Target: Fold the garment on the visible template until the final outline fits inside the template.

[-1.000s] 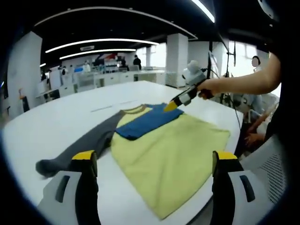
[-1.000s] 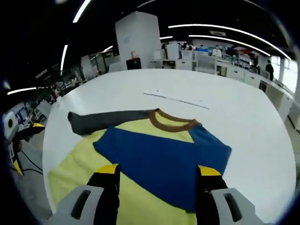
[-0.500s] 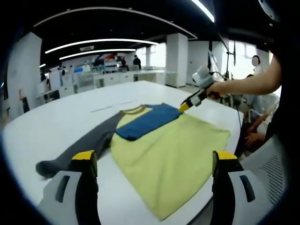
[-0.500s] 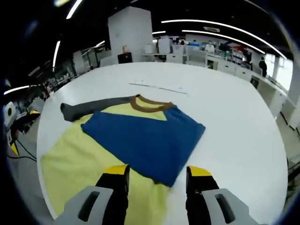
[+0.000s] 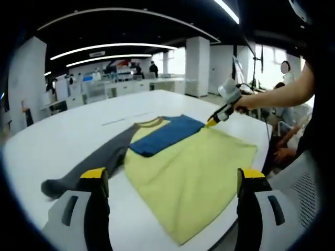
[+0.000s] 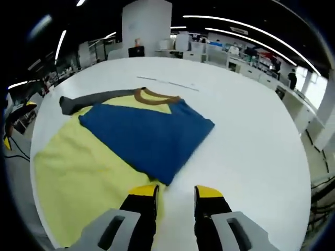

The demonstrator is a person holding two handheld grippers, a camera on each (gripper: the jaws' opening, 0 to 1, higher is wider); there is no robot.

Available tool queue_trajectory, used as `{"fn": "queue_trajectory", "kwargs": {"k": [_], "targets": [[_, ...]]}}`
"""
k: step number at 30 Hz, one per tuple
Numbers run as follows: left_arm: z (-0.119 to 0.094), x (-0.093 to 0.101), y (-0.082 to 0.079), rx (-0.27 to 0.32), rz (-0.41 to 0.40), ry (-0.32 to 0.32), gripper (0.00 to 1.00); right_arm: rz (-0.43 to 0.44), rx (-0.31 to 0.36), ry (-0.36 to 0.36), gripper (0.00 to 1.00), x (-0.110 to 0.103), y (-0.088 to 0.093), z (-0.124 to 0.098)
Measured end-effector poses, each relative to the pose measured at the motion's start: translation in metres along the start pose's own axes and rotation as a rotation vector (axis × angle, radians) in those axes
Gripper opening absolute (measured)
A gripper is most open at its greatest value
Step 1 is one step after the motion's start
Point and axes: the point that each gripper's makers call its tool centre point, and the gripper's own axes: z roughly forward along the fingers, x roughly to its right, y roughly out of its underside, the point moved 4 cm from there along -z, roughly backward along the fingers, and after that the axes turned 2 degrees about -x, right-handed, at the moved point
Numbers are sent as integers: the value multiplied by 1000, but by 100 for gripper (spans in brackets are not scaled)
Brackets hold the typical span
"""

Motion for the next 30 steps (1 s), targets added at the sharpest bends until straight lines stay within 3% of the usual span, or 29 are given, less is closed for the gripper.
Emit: {"fn": "queue_trajectory", "kwargs": {"k": [7,17,30], "targets": [[-1,-1,1,-6,2,-5,99,40,22,0,18,0,-4,3],[0,0,2,-15,11,-4,99,122,28,-28,1,-9,-5,12],[0,-1,5,-23,8,-12,99,88,-11,2,0,3,4,4]]}}
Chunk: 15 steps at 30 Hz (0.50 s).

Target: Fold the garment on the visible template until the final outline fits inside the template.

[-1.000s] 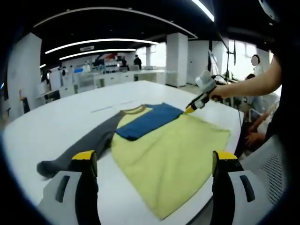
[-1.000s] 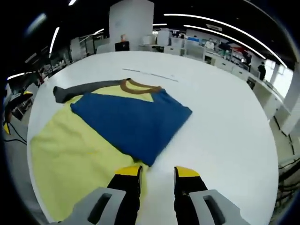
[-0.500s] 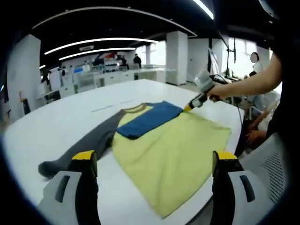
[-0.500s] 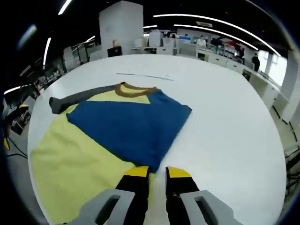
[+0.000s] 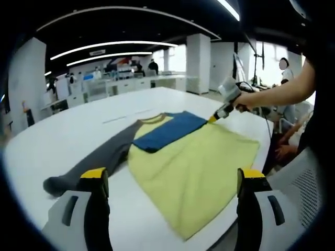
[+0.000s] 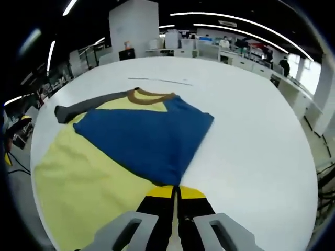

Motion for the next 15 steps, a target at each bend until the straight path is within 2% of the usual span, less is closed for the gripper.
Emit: {"fn": "queue_trajectory", "kwargs": {"k": [15], "targets": [[-1,-8,1,-5,-3,-17,99,0,-8,13,0,12,5,-6]]}}
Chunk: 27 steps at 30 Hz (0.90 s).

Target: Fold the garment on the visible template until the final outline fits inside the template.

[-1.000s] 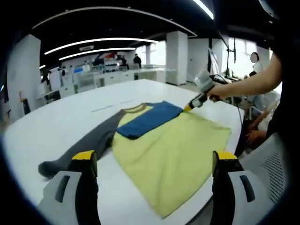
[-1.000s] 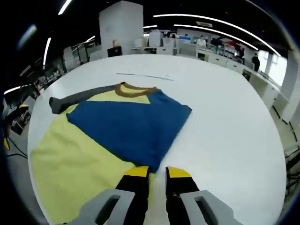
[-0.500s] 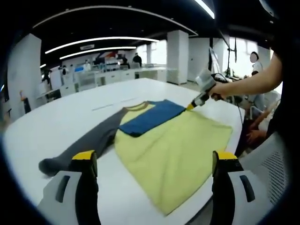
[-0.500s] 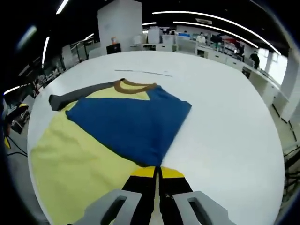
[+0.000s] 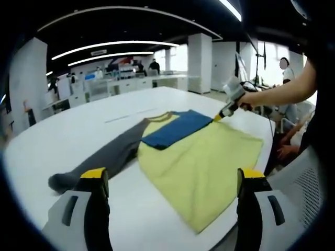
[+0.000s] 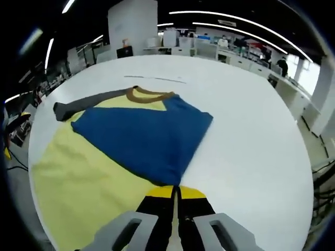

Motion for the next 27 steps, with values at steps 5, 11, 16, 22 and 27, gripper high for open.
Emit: {"fn": "queue_trajectory", "kwargs": {"k": [5,11,16,22,27], "targets": [[-3,-8,1,5,-23,-19,99,48,36,-33,4,-3,-5,-4],[-6,-14,1,13,-44,-38,99,71,105,-99,32,-14,-16,-14],[-7,-19,-1,15,-52,-51,99,67,170,-190,56,-32,-27,-26],[-11,-29,0,13,-78,-81,99,29,223,-239,76,-48,-34,-44],[-17,-44,-1,30,-106,-124,99,2,246,-271,86,-60,-34,-58]]}}
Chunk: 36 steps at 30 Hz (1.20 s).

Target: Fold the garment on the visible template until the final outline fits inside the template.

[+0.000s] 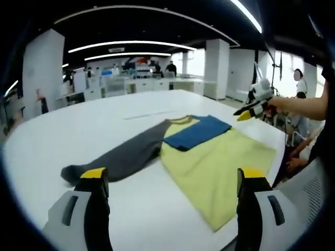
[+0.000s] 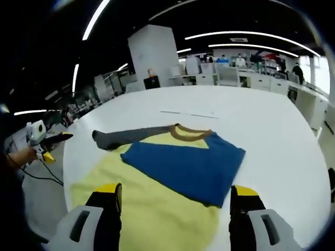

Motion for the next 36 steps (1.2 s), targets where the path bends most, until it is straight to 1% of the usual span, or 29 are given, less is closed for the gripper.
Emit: {"fn": "queue_trajectory", "kwargs": {"k": [3,6,7,10,16,18,19,20,22,25,28,31,32,33,34,36], "targets": [[-2,-12,1,3,-19,-34,99,-9,10,-7,88,-5,0,-7],[-5,-27,0,19,-52,-76,99,-12,22,-11,90,-13,-1,-15],[-5,-29,0,21,-57,-83,99,-12,27,-13,91,-15,-2,-17],[-5,-46,2,24,-106,-130,98,-8,43,-13,91,-20,-3,-23],[-7,-82,7,53,-219,-245,94,-12,62,6,90,-28,-2,-31],[-8,-94,9,57,-228,-296,93,-6,72,11,89,-30,-1,-33],[-9,-102,11,54,-227,-332,93,3,76,12,88,-30,0,-34],[-8,-105,12,54,-231,-342,93,8,80,13,88,-30,0,-35],[-7,-112,14,53,-237,-362,89,20,81,22,86,-29,1,-36],[-3,-124,18,42,-233,-396,84,15,72,44,84,-26,4,-38],[1,-132,23,30,-231,-433,80,5,77,53,83,-26,4,-42],[5,-140,31,15,-273,-466,72,-19,84,49,84,-23,2,-44],[6,-143,35,1,-283,-482,70,-22,85,48,85,-23,2,-45],[8,-147,39,-9,-298,-492,69,-29,90,44,86,-25,1,-46],[11,-154,44,-13,-310,-506,68,-37,97,37,87,-27,0,-48],[14,-160,48,-9,-333,-522,63,-38,108,23,89,-32,-2,-50]]}}
